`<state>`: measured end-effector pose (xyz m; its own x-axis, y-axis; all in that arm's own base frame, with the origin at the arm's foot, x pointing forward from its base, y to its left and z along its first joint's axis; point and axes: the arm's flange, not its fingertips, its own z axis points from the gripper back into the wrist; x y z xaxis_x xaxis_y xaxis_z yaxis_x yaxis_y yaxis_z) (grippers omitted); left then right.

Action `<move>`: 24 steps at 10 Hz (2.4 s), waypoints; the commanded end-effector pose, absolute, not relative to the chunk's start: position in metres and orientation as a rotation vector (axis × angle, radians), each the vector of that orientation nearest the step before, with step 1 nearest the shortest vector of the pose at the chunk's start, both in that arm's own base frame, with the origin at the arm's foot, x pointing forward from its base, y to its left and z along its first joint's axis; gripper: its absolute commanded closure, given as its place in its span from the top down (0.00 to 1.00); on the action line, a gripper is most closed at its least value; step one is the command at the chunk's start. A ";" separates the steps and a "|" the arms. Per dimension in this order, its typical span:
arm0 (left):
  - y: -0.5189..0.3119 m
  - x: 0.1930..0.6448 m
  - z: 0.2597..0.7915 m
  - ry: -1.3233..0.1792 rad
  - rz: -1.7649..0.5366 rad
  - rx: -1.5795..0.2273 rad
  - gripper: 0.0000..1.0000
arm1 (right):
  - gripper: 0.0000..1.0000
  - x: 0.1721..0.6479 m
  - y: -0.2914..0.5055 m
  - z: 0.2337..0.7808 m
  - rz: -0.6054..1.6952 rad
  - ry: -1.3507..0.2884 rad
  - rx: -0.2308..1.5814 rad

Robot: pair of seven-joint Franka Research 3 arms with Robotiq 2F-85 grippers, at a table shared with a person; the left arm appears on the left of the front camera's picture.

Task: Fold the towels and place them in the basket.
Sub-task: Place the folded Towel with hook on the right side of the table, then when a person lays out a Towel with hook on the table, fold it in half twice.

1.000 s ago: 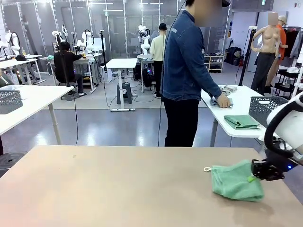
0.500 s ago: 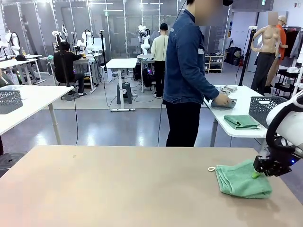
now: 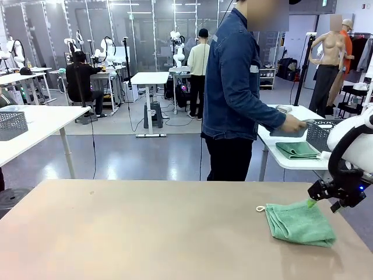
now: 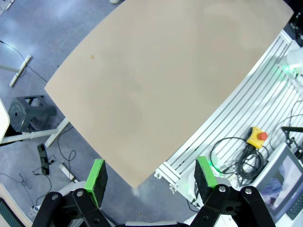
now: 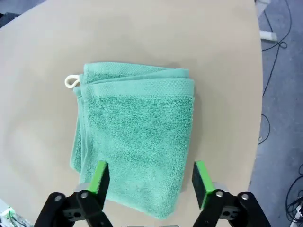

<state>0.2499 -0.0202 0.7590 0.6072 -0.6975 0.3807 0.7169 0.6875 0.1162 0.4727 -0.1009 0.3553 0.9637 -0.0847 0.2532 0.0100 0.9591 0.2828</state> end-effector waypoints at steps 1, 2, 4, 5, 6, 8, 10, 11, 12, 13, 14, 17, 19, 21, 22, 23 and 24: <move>-0.021 0.249 0.759 -0.419 -0.818 -0.050 0.93 | 1.00 0.467 -0.088 0.355 -0.066 -0.257 0.269; -0.021 0.249 0.759 -0.419 -0.818 -0.050 0.93 | 1.00 0.468 -0.085 0.354 -0.076 -0.240 0.281; -0.021 0.249 0.759 -0.419 -0.818 -0.050 0.93 | 1.00 0.472 -0.097 0.355 -0.047 -0.264 0.286; -0.021 0.249 0.759 -0.419 -0.818 -0.050 0.93 | 1.00 0.472 -0.097 0.355 -0.047 -0.264 0.286; -0.021 0.249 0.759 -0.419 -0.818 -0.050 0.93 | 1.00 0.472 -0.097 0.355 -0.047 -0.264 0.286; -0.021 0.249 0.759 -0.419 -0.818 -0.050 0.93 | 1.00 0.472 -0.097 0.355 -0.047 -0.264 0.286; -0.021 0.249 0.759 -0.419 -0.818 -0.050 0.93 | 1.00 0.472 -0.097 0.355 -0.047 -0.264 0.286; -0.021 0.249 0.759 -0.419 -0.818 -0.050 0.93 | 1.00 0.472 -0.097 0.355 -0.047 -0.264 0.286; -0.021 0.249 0.759 -0.419 -0.818 -0.050 0.93 | 1.00 0.472 -0.097 0.355 -0.047 -0.264 0.286; -0.021 0.249 0.759 -0.419 -0.818 -0.050 0.93 | 0.99 0.471 -0.095 0.355 -0.055 -0.261 0.289; -0.021 0.249 0.759 -0.419 -0.818 -0.050 0.93 | 1.00 0.435 -0.102 0.418 0.024 -0.257 0.304; -0.021 0.249 0.759 -0.419 -0.818 -0.050 0.93 | 1.00 0.379 -0.086 0.556 0.182 -0.264 0.285; -0.021 0.249 0.759 -0.419 -0.818 -0.050 0.93 | 1.00 0.354 -0.072 0.622 0.237 -0.287 0.313; -0.021 0.249 0.759 -0.419 -0.818 -0.050 0.93 | 1.00 0.333 -0.046 0.677 0.321 -0.354 0.267; -0.021 0.249 0.759 -0.419 -0.818 -0.050 0.93 | 1.00 0.319 -0.032 0.698 0.366 -0.395 0.224; -0.021 0.249 0.759 -0.419 -0.818 -0.050 0.93 | 1.00 0.301 -0.020 0.718 0.411 -0.453 0.185; -0.021 0.249 0.759 -0.419 -0.818 -0.050 0.93 | 1.00 0.286 -0.011 0.735 0.446 -0.479 0.162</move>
